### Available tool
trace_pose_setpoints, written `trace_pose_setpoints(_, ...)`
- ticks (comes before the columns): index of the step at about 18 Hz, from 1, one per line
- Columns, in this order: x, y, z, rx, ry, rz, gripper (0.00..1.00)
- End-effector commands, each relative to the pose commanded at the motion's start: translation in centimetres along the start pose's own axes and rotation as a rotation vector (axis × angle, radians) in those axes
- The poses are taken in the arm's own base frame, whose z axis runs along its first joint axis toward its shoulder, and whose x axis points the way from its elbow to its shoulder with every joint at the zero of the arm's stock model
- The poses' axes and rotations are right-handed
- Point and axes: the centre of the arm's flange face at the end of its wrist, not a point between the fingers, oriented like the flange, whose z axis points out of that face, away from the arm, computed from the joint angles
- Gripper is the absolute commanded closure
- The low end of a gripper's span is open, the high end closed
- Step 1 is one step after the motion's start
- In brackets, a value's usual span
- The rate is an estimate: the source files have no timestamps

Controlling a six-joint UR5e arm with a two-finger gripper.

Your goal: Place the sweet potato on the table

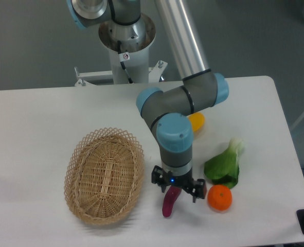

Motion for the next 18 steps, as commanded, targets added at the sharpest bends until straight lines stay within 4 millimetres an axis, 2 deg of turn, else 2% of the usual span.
trace_pose_setpoints(4,-4.3,4.8,-4.7,-0.033,0.02,0.073,0.0)
trace_pose_setpoints(10,-7.3,12.3,-9.5,-0.057,0.108,0.202,0.0)
trace_pose_setpoints(13,-8.0,13.8,-9.5,-0.05,0.137,0.217,0.0)
trace_pose_setpoints(18,-8.0,14.0,-10.1,-0.024,0.138,0.237,0.0)
